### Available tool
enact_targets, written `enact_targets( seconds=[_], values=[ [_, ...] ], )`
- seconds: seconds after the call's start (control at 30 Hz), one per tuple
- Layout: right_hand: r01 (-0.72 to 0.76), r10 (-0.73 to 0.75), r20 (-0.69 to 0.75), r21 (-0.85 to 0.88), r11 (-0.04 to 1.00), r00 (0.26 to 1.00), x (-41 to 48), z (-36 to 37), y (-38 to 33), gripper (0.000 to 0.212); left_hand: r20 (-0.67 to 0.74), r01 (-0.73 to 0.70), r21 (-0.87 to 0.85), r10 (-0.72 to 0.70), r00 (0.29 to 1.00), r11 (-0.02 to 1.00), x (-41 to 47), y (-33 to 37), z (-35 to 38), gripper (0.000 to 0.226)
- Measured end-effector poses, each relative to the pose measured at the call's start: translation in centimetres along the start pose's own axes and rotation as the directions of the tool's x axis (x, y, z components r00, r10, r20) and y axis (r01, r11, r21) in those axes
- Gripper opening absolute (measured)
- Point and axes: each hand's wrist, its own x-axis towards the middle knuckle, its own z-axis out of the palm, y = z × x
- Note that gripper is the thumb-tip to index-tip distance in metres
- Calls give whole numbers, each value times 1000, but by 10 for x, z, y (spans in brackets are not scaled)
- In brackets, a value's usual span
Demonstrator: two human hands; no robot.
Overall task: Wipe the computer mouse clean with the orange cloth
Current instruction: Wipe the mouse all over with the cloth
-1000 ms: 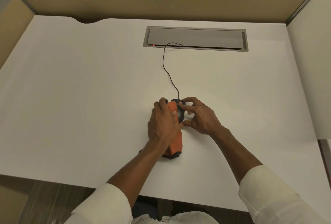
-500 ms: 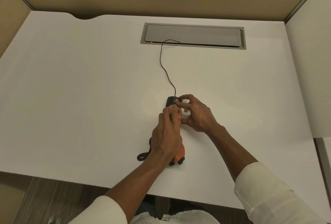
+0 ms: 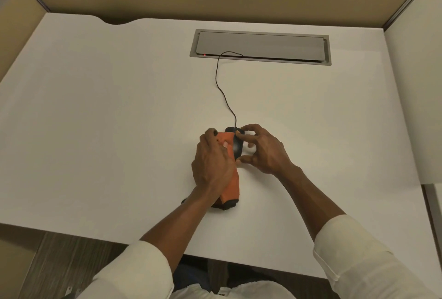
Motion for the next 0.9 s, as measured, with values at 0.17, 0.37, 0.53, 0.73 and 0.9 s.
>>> enact_targets(
  seconds=[0.17,0.37,0.53,0.73,0.9],
  values=[
    [-3,2,-6,-15,1000,1000,1,3,1,80,-37,98,-12,-98,994,995,-7,-6,2,44],
    [-7,7,-13,6,1000,1000,0,3,1,79,-34,89,8,-88,996,996,-29,-15,3,46],
    [-8,8,0,6,1000,1000,1,3,1,78,-17,98,-33,-99,995,995,-13,-14,0,45],
    [-14,14,3,17,1000,1000,1,1,0,76,61,36,-19,-35,997,999,48,-12,-3,37],
    [-11,11,9,19,1000,1000,0,0,-1,76,227,-116,10,111,968,993,96,-6,-8,45]
  ],
)
